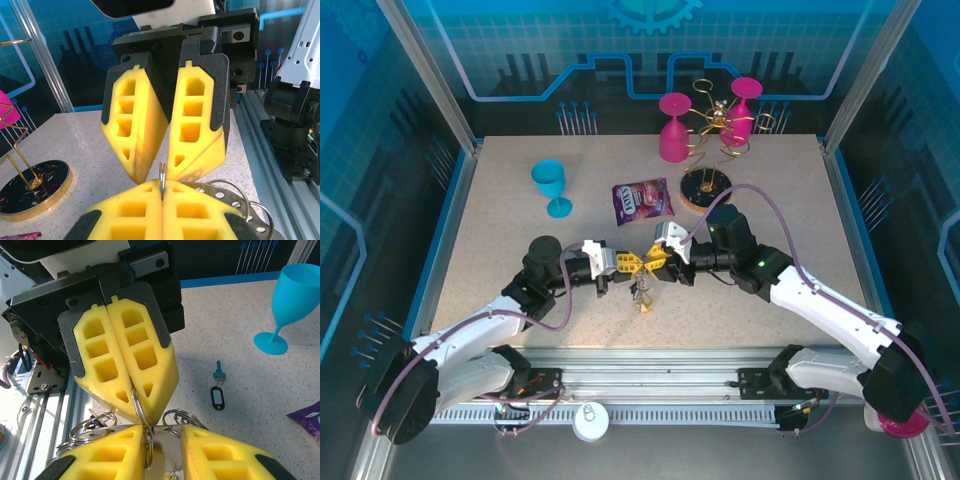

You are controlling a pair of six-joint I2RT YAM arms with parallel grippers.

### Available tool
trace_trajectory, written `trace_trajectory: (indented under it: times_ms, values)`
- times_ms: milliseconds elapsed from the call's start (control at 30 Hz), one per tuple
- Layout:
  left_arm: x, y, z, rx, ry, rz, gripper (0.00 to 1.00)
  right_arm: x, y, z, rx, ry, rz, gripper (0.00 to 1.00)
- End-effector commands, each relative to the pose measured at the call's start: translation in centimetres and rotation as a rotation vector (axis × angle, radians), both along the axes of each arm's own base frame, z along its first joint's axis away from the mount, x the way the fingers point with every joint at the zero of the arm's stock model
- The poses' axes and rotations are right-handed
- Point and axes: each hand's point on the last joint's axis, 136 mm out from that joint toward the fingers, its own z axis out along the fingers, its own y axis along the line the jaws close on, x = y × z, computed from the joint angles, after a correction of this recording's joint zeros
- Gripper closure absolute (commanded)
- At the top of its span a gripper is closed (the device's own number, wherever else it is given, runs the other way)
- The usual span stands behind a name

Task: Put the keys on the keyring

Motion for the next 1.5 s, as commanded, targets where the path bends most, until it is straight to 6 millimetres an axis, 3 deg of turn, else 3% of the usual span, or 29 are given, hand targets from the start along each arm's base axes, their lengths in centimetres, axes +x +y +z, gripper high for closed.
trace_trajectory:
  times_ms: [0,67,267,333,367,500,767,967,1067,1100,1167,1233,1467]
  values:
    - [-0.8,-0.3,1.2,-0.035,-0.029,-0.049,1.00,-0.4,0.8,0.9,0.045,-0.038,0.047,0.75]
    - [-0.7,-0.3,1.2,-0.035,-0.026,-0.047,1.00,-0.5,1.0,1.1,0.052,-0.041,0.057,0.77]
    - [-0.7,-0.3,1.3,-0.038,-0.021,-0.045,1.00,-0.4,1.1,0.6,0.035,-0.030,0.064,1.00]
    - [-0.4,-0.3,1.1,-0.030,-0.014,-0.032,0.98,-0.1,1.0,1.3,0.030,-0.045,0.051,1.00]
    - [-0.3,-0.3,1.0,-0.021,-0.014,-0.023,0.92,-0.1,0.8,1.3,0.014,-0.050,0.044,1.00]
    - [0.6,-0.2,0.0,0.056,0.007,0.014,0.84,-0.4,0.3,0.3,-0.119,-0.063,0.046,1.00]
    - [0.7,-0.5,-1.5,0.148,0.023,0.018,0.90,-1.4,0.3,-0.6,-0.322,-0.073,0.116,1.00]
    - [0.5,-0.5,-1.7,0.174,0.009,0.014,1.00,-1.6,1.0,1.0,-0.319,-0.077,0.154,1.00]
    - [0.3,-0.4,-1.4,0.159,-0.013,0.013,1.00,-1.2,0.9,1.6,-0.285,-0.080,0.126,1.00]
    - [0.2,-0.4,-1.2,0.147,-0.023,0.010,1.00,-0.8,0.7,1.7,-0.269,-0.078,0.103,0.96]
    - [-0.1,-0.3,-0.5,0.107,-0.054,0.010,1.00,0.0,0.0,1.6,-0.232,-0.078,0.048,0.77]
    - [-0.4,-0.2,0.0,0.070,-0.082,0.007,1.00,0.6,-0.7,1.3,-0.191,-0.079,-0.001,0.67]
    - [-1.1,-0.1,1.0,-0.006,-0.112,-0.008,1.00,-0.3,-0.9,-0.1,-0.092,-0.017,0.008,0.65]
